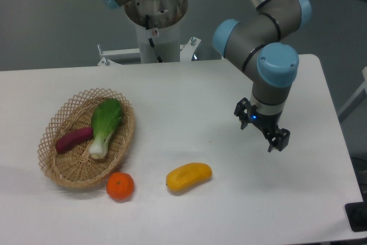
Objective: Pick up the sweet potato from the basket
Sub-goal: 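Move the gripper over the basket and lower it toward the purple sweet potato, then close the gripper on the purple sweet potato inside the basket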
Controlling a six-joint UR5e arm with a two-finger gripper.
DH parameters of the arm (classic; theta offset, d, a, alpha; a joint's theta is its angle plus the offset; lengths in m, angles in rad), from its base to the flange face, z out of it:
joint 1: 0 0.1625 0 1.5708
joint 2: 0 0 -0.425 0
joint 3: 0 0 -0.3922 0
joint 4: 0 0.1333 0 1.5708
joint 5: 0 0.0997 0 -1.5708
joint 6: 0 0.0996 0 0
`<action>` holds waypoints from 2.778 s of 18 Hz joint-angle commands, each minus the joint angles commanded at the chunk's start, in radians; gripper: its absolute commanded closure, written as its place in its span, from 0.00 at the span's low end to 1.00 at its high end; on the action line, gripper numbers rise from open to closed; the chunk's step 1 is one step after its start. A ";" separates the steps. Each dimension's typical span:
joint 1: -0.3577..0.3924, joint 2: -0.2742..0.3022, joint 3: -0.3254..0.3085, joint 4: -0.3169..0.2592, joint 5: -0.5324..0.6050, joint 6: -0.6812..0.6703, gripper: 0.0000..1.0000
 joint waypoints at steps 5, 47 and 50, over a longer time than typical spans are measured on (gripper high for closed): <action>-0.044 0.043 -0.055 0.000 -0.046 -0.078 0.00; -0.729 -0.103 -0.063 0.049 -0.108 -0.692 0.00; -0.730 -0.118 -0.068 0.055 -0.108 -0.696 0.00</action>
